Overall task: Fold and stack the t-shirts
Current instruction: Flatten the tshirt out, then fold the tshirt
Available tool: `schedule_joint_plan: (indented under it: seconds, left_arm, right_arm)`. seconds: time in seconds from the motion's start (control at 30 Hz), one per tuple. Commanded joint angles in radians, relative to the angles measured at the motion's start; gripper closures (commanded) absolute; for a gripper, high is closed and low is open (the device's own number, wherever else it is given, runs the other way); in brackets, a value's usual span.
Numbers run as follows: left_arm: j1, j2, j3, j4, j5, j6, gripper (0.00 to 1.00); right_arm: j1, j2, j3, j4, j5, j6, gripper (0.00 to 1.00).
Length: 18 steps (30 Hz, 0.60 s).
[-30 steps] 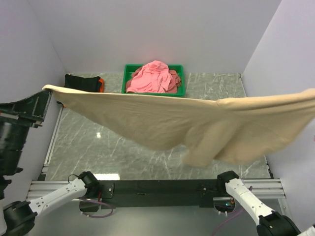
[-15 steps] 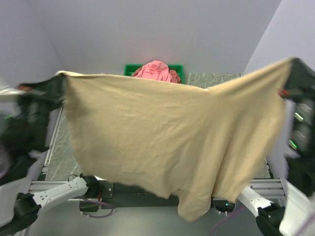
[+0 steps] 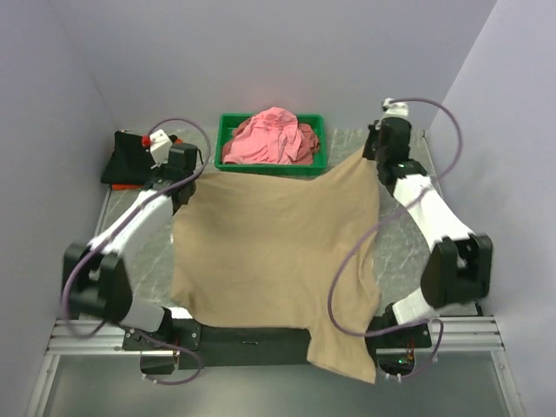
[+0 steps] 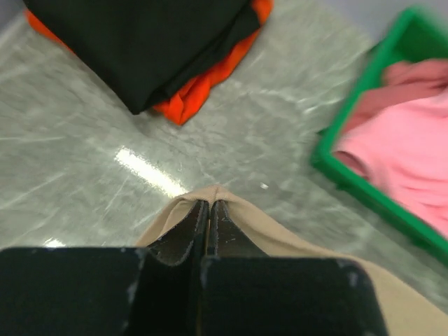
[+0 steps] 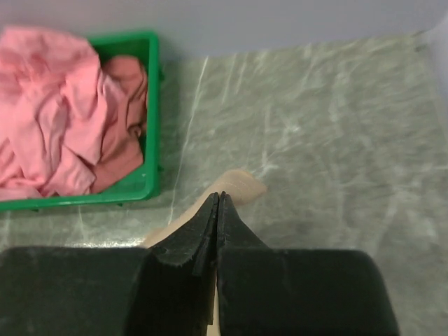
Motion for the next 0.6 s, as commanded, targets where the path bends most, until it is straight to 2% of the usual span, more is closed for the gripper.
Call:
schedule_joint_plan:
  seconds: [0.0, 0.03, 0.13, 0.27, 0.57]
  left_arm:
    - [0.061, 0.163, 0.067, 0.155, 0.139, 0.003, 1.00]
    - [0.081, 0.262, 0.104, 0.117, 0.151, 0.000, 1.00]
    - [0.109, 0.395, 0.201, 0.109, 0.197, 0.006, 1.00]
    - [0.115, 0.440, 0.224, 0.155, 0.223, 0.018, 1.00]
    - [0.140, 0.467, 0.259, 0.162, 0.229, 0.053, 1.00]
  right_arm:
    - [-0.007, 0.149, 0.088, 0.138, -0.086, 0.008, 1.00]
    - [-0.006, 0.186, 0.111, 0.132, -0.100, 0.012, 1.00]
    - [-0.004, 0.292, 0.177, 0.130, -0.135, 0.001, 1.00]
    - [-0.004, 0.364, 0.224, 0.127, -0.131, -0.014, 1.00]
    - [-0.003, 0.355, 0.221, 0.139, -0.114, -0.047, 1.00]
